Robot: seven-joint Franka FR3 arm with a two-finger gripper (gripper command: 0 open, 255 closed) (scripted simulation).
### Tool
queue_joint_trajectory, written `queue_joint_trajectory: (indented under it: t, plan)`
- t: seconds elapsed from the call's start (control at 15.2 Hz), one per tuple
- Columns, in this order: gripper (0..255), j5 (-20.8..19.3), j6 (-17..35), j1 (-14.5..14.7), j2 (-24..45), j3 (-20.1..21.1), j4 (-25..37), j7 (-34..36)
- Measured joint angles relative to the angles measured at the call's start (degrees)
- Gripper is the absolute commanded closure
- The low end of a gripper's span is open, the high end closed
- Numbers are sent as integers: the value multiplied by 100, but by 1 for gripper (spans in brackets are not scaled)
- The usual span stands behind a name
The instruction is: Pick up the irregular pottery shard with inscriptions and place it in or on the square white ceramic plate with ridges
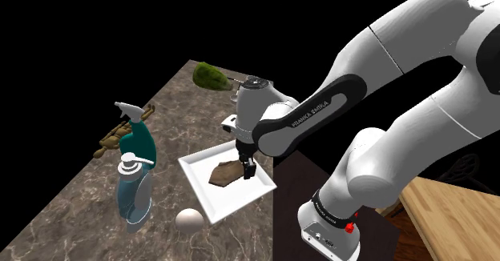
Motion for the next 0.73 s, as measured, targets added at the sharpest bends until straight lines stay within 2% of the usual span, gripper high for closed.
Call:
queue_joint_trajectory:
  t: [0.4,0.46,0.73]
  plan:
    - [255,-22,81,-17,72,1,-6,6]
    - [0,-23,82,-17,73,1,-6,6]
    - [0,-23,82,-17,73,0,-6,6]
